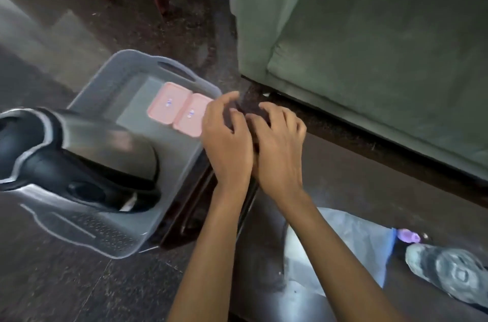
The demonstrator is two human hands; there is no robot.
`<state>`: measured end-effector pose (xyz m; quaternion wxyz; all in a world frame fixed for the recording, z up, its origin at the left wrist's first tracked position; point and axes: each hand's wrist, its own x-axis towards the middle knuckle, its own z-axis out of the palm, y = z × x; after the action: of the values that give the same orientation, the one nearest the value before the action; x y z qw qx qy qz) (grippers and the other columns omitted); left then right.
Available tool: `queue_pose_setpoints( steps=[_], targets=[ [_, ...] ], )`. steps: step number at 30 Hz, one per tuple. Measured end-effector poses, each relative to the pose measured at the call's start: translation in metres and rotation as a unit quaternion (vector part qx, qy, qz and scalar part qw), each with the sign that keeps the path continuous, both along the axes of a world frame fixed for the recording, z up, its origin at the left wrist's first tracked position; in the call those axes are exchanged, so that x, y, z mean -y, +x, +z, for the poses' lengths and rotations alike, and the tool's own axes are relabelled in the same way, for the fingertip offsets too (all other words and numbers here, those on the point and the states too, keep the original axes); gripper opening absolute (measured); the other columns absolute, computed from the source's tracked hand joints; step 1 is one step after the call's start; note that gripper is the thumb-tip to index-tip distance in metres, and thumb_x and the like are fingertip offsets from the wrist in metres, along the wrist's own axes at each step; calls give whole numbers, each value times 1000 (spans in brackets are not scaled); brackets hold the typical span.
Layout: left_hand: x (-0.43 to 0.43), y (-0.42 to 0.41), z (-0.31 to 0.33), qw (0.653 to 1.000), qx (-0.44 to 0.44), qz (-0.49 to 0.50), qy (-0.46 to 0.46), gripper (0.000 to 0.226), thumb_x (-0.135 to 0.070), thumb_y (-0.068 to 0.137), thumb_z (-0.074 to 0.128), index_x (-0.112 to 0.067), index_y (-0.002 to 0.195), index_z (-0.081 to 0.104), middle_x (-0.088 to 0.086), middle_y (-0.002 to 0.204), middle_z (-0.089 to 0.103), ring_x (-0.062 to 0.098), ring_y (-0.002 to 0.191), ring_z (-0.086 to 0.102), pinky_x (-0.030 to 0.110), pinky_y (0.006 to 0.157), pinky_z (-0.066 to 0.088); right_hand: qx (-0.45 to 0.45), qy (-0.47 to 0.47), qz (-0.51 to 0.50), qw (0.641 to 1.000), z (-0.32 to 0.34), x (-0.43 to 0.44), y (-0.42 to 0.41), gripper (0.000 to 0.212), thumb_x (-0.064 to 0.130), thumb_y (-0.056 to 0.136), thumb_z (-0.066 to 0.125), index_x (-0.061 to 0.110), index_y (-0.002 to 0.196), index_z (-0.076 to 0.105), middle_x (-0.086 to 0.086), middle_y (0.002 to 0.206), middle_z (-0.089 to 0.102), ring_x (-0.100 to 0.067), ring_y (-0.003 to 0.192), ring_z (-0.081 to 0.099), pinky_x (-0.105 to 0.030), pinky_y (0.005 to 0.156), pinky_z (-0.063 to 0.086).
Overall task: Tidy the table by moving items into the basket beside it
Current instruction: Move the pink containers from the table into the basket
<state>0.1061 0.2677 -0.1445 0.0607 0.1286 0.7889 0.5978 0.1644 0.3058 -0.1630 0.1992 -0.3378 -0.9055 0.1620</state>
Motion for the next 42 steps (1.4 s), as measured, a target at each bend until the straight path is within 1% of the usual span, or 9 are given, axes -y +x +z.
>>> queue_pose_setpoints(
  steps=[7,12,18,24,26,28,31,37,42],
  targets=[
    [-47,147,-2,963,41,-267,3,28,-7,84,43,-24,91,65,-14,87,68,4,86,64,19,83,49,-21,-39,-162,986,7,-46,187,32,18,74,49,17,101,66,-7,118,60,-22,111,40,-39,92,32],
    [-90,257,0,931,63,-360,3,25,-7,87,46,-22,90,65,-13,86,68,4,83,65,17,80,48,-44,-24,-250,967,17,-80,326,27,19,78,49,13,97,67,-9,113,62,-22,104,44,-40,88,38],
    [-131,364,8,896,81,-437,2,32,-9,86,46,-37,83,61,-14,87,69,7,85,66,19,81,49,-97,25,-275,956,38,-109,444,22,10,80,51,7,92,69,-8,104,65,-23,97,52,-36,85,43],
    [-164,433,7,853,60,-516,-55,34,-7,86,44,-38,85,60,-16,89,68,4,88,64,21,82,50,-5,20,-372,928,2,-157,556,36,12,68,44,7,95,68,-13,106,65,-36,94,57,-37,78,42],
    [-171,449,5,838,47,-538,-78,31,-11,84,42,-36,86,62,-18,90,68,2,88,64,20,78,49,98,-58,-415,903,-25,-175,592,52,9,69,52,10,120,57,-17,134,49,-42,120,44,-50,90,44],
    [-176,460,1,823,27,-559,-95,31,-7,86,44,-30,90,65,-16,91,69,0,88,63,15,67,45,210,-201,-422,859,-50,-188,623,83,9,72,67,23,143,28,-9,156,11,-38,141,10,-57,108,26],
    [-176,468,-2,810,3,-575,-115,32,-3,86,45,-24,95,67,-14,93,70,-4,87,60,8,55,35,276,-315,-384,823,-76,-199,651,110,14,69,77,29,148,3,-2,158,-10,-34,143,-11,-58,113,11],
    [-173,462,-1,810,-12,-574,-117,30,-2,87,47,-21,96,68,-12,95,70,-4,85,59,5,51,33,292,-250,-358,851,-102,-200,661,97,20,71,76,15,146,15,-6,155,18,-31,142,13,-51,114,21],
    [-168,440,11,819,-12,-566,-96,28,-4,89,48,-24,97,67,-14,97,70,-5,91,60,4,56,34,264,-211,-397,854,-82,-204,644,94,27,63,80,7,140,30,-16,139,38,-39,124,34,-49,103,34]
  ],
)
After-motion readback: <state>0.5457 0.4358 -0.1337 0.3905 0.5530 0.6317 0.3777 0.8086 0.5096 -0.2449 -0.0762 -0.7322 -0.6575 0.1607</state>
